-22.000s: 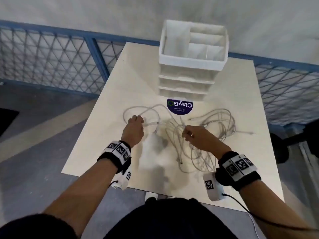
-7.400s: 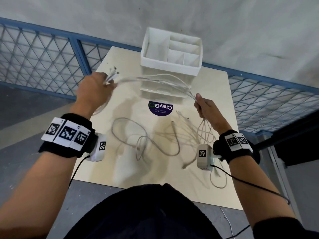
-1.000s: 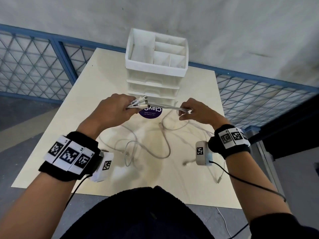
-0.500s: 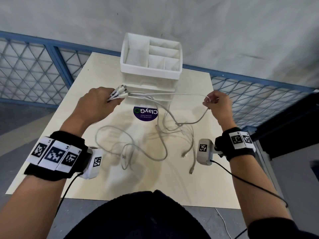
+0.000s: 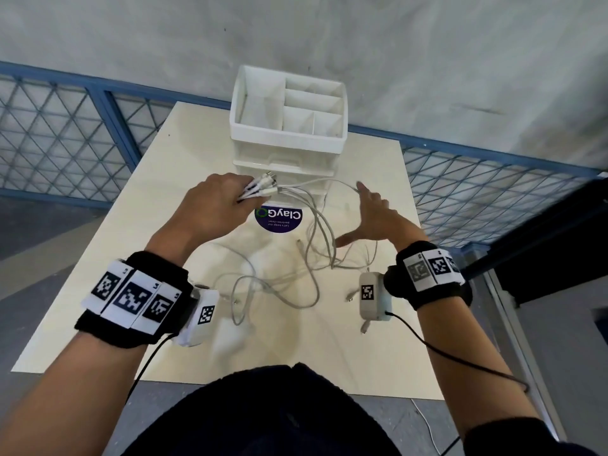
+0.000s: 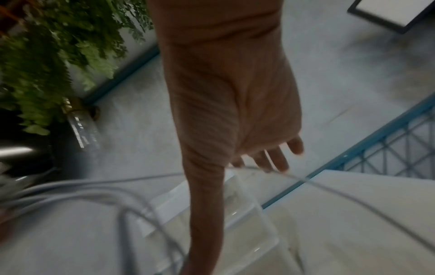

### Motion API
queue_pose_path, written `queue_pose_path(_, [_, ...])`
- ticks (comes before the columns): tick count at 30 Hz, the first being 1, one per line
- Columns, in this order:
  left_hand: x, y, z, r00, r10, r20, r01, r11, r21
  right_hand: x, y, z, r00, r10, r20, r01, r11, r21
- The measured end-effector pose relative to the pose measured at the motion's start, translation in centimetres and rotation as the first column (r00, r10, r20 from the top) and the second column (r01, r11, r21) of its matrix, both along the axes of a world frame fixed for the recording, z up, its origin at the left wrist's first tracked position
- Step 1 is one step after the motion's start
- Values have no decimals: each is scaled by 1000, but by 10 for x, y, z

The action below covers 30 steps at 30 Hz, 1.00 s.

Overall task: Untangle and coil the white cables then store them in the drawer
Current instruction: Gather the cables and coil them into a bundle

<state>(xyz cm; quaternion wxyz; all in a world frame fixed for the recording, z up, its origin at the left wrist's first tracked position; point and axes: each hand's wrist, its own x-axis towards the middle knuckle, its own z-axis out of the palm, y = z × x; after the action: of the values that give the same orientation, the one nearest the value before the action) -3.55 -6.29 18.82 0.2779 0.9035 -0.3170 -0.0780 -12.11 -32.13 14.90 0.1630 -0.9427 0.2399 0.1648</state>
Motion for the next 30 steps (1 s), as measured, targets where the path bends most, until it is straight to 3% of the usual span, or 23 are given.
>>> queue_pose_path(2, [-5,-8,1,1000,-29,8,29,1000,-2,9,21,4,963,86,256,-107,992,72])
queue_pose_path(5, [-7,-15,5,998,-58,-7,57,997,-53,23,40,3,787,171,593,-386,886,256])
queue_pose_path(6, [-6,-14,7,998,-64,-11,63,994,-84,24,42,2,784,130,607,-428,822,377])
queue_pose_path(9, [1,-6,10,999,-32,-8,31,991,-132,17,39,2,866,35,498,-409,622,668])
queue_pose_path(14, [9,4,5,999,53,-3,-53,991,-125,-1,34,0,949,-13,316,-296,315,902])
queue_pose_path(16, [12,7,4,997,71,11,-68,986,-149,-5,33,-5,964,-7,264,-251,290,924])
queue_pose_path(19, [24,18,5,988,143,53,-131,974,-183,-12,24,-13,980,-31,197,-177,326,929])
queue_pose_path(21, [32,26,4,982,174,77,-157,970,-186,-17,12,-19,978,-27,206,-173,440,881])
queue_pose_path(25, [34,32,1,967,223,127,-191,956,-221,-22,-21,-18,959,48,278,-216,756,617])
queue_pose_path(30, [24,23,0,958,214,192,-171,961,-218,-21,-58,-5,961,23,277,-134,910,392])
